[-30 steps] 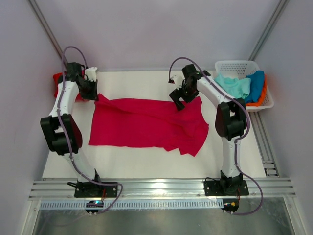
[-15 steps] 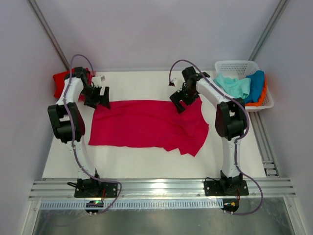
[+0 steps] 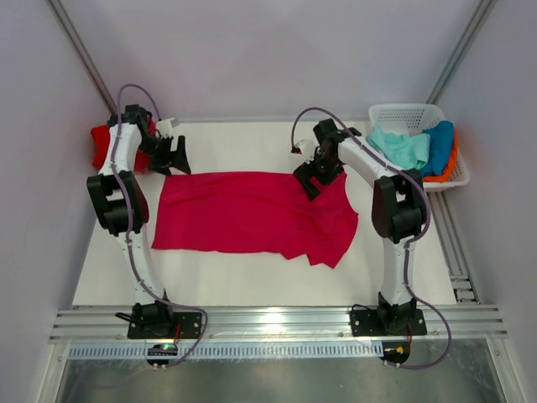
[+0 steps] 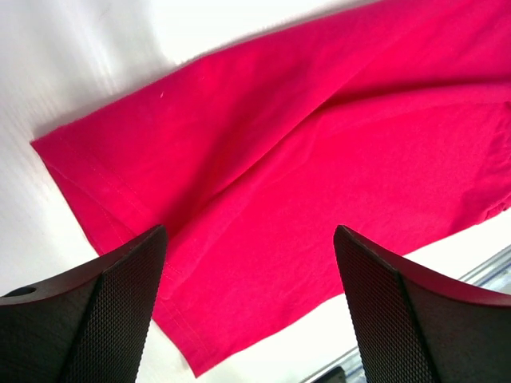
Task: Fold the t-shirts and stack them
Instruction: Fold the tshirt
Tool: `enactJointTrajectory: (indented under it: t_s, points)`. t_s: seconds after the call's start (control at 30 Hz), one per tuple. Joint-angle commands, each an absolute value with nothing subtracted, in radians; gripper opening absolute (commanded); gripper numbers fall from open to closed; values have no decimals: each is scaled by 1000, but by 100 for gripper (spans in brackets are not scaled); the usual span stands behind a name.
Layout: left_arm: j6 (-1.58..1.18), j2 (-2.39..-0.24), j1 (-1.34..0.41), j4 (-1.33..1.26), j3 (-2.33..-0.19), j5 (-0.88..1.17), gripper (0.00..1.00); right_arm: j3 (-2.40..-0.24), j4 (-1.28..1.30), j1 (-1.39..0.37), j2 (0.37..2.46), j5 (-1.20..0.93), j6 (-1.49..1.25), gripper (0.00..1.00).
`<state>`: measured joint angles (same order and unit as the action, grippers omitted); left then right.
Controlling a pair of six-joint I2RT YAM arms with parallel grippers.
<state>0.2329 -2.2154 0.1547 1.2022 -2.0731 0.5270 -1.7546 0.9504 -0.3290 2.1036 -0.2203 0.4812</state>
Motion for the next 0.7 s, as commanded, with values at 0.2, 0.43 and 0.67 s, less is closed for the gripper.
enactJointTrajectory:
  t_s: [0.2,0.43,0.67]
  points:
    - [160,-2224,252,1272,-2020,589,82,-1625,956,-327,1922,-206,538,99]
    - [173,-2232,275,1281,-1983,614,82,-1574,946,-327,1913,-210,529,99]
    - [207,-2325,281,1289,-2068,630,81,-1585,953,-327,1921,-213,531,99]
